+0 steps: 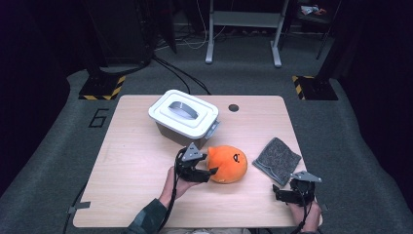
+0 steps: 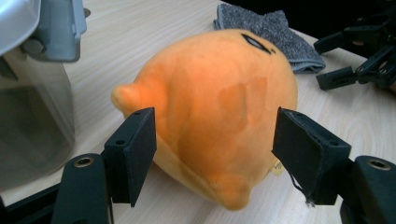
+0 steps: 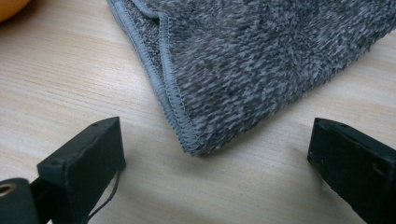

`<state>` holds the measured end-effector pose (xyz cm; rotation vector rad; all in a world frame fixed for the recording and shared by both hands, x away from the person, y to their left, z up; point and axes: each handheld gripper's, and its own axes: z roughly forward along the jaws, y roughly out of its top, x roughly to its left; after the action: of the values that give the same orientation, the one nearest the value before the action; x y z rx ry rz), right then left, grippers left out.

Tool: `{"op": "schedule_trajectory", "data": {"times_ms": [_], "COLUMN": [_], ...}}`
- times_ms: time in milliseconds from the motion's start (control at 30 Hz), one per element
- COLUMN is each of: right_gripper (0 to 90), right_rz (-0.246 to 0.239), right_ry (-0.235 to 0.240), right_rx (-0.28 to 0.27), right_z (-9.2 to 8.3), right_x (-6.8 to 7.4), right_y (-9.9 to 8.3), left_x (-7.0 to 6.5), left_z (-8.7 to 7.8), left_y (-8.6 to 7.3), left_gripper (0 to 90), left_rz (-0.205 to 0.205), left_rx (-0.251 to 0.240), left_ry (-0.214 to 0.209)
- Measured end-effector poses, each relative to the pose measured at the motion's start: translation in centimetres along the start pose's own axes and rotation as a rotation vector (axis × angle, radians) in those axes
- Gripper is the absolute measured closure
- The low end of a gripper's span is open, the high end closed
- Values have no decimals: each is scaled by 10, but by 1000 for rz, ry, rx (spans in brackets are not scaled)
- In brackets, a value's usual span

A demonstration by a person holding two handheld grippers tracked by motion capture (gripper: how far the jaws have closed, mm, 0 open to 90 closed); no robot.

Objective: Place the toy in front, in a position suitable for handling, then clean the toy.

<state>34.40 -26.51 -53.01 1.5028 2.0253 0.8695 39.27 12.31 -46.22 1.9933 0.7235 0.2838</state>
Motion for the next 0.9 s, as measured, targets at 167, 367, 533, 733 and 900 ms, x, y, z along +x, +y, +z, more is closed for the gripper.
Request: {"op": "schedule_trajectory", "data": {"times_ms": [167,367,533,733,900], "right_gripper": [29,29,29,30,30], "right_rz": [0,-2,0,-1,-5], "right_ry": [0,-1,-1,-2,2], "right_rx": [0,-1,0,0,1], "right_z": [0,0,0,0,0], "right_x": [0,0,0,0,1], "right_y": [0,0,0,0,0], "left_x": [-1,-6,-7,-7,-7], "left_z": [-2,0,3,5,5], "left_y": [-10,-20,-27,-33,-37], "left_gripper": [323,405,497,604,677], "left_rz": [-11,-28,-27,-43,-65], "left_rx": [8,32,49,38,37], "left_ry": [-2,2,-9,-4,-10]}}
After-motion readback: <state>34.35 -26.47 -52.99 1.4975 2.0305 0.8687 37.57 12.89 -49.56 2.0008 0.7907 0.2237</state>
